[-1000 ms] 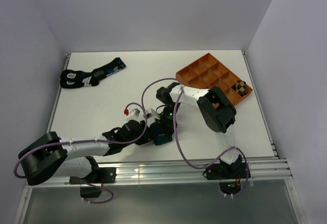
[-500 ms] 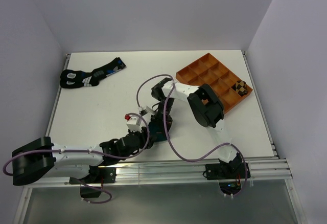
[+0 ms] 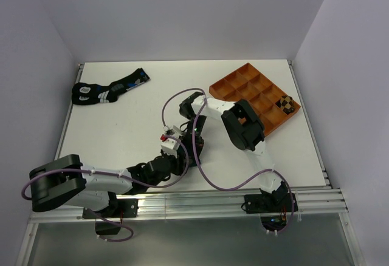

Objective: Roll the socks
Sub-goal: Roll the sock at the center of the board.

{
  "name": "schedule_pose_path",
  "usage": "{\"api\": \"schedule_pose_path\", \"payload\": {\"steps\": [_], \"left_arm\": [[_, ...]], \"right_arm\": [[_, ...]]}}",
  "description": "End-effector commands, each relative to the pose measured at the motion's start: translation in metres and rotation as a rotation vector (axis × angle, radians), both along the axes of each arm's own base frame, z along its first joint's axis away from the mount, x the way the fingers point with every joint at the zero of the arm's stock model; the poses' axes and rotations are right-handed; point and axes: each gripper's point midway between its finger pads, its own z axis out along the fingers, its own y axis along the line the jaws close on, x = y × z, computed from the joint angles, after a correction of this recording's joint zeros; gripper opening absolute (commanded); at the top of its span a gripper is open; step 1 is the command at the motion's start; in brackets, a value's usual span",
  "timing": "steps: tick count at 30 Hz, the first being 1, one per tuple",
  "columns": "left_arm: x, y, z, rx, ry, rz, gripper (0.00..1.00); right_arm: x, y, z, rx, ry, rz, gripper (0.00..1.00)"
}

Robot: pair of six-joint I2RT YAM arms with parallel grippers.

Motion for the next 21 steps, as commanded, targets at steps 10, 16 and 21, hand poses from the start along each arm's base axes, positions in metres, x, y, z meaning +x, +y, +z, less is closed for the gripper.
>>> {"api": "schedule_pose_path", "payload": {"steps": [10,16,21], "left_arm": [[-0.004,-0.012,-0.006,-0.022,0.011,-0.102,0.51],[-0.005,-0.005,-0.026,0.018,0.049,-0.078,0.5],[-0.008,-0.004,-0.037,0.035,0.077,-0.08,0.5]], "right_arm": [[0.001,-0.007,0.006,-0.038,0.016,-0.004,0.14],[0.003,-0.008,0.009,-0.025,0.006,-0.014,0.14],[0.003,-0.012,0.011,-0.015,-0.009,-0.022,0.13]]}}
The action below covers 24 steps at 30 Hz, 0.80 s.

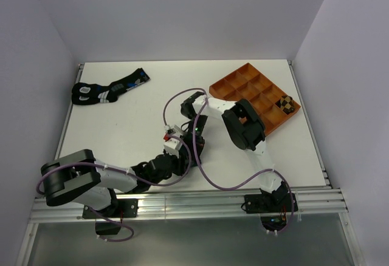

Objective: Roll the socks
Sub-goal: Roll the sock at the center of the board.

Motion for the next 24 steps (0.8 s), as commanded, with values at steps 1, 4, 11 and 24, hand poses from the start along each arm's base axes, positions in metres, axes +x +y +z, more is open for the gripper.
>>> {"api": "schedule_pose_path", "payload": {"steps": [1,4,11,24], "left_arm": [[-0.008,0.003,-0.016,0.026,0.042,-0.022,0.5],[-0.01,0.003,-0.023,0.036,0.059,-0.028,0.49],[-0.017,-0.001,-0.036,0.048,0.108,-0.058,0.48],[-0.036,-0.01,-0.067,0.108,0.24,-0.122,0.12]], "right_arm": [[0.002,-0.011,0.01,-0.007,-0.015,-0.005,0.12],[0.004,-0.014,0.009,-0.003,-0.026,-0.015,0.12],[0.012,-0.008,0.016,0.036,-0.06,-0.062,0.12],[0.025,-0.001,0.028,0.095,-0.205,-0.177,0.17]]}}
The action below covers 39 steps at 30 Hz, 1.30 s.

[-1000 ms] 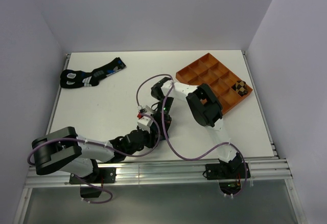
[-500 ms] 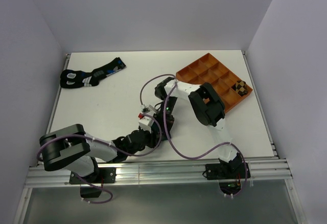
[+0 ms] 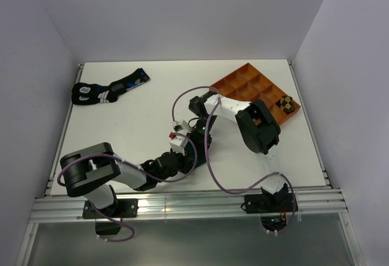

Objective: Roll the socks
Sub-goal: Roll the sock at the center of the board.

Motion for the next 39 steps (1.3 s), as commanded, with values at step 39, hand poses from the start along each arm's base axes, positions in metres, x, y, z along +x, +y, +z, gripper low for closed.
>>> {"api": "schedule_pose_path", "payload": {"steps": [39], "left_arm": [[-0.035,0.014,-0.03,0.122,0.939,-0.099,0.0]], "right_arm": [[0.022,-0.071,0.06,0.348,-0.795,-0.137,0.48]]}}
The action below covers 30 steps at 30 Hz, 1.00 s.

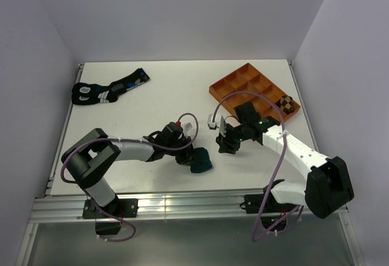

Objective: Roll the socks
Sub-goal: Roll the sock at the center of the board.

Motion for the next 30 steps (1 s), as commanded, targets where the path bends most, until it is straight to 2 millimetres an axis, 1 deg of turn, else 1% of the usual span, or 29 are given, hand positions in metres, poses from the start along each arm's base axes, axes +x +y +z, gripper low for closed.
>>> {"api": "schedule_pose_path", "payload": {"steps": [1,2,3,4,5,6,8,9,11,15,19,26,30], "left_arm": [[-0.023,0.029,-0.03,0.172,0.174,-0.049,0.0],[-0.023,0.029,-0.031,0.175,0.193,-0.054,0.0],[-0.022,0.026,-0.029,0.178,0.205,-0.057,0.0],[-0.021,0.026,-0.03,0.18,0.217,-0.057,0.0],[-0.022,0.026,-0.034,0.19,0.239,-0.06,0.0],[-0.018,0.022,-0.033,0.185,0.239,-0.063,0.0],[-0.018,0.023,-0.037,0.201,0.256,-0.066,0.0],[-0.016,0.02,-0.035,0.197,0.254,-0.069,0.0],[-0.016,0.018,-0.037,0.196,0.264,-0.069,0.0],[-0.016,0.017,-0.041,0.198,0.278,-0.071,0.0],[-0.016,0.017,-0.046,0.198,0.292,-0.069,0.0],[-0.012,0.018,-0.047,0.191,0.292,-0.066,0.0],[-0.009,0.02,-0.048,0.191,0.293,-0.061,0.0]], "right_arm": [[-0.003,0.009,0.002,0.001,-0.148,0.113,0.48],[-0.013,0.014,-0.007,-0.018,-0.151,0.149,0.48],[-0.011,0.015,-0.01,-0.04,-0.19,0.151,0.48],[-0.014,0.017,-0.012,-0.051,-0.212,0.163,0.48],[-0.02,0.018,-0.02,-0.065,-0.215,0.178,0.48],[-0.026,0.028,-0.021,-0.057,-0.243,0.215,0.48],[-0.032,0.03,-0.027,-0.075,-0.259,0.23,0.48],[-0.035,0.035,-0.028,-0.074,-0.274,0.253,0.48],[-0.037,0.037,-0.033,-0.091,-0.282,0.264,0.48],[-0.04,0.045,-0.035,-0.087,-0.316,0.288,0.49],[-0.048,0.052,-0.04,-0.105,-0.337,0.327,0.51],[-0.056,0.054,-0.055,-0.157,-0.315,0.366,0.5],[-0.059,0.054,-0.06,-0.184,-0.294,0.376,0.49]]}}
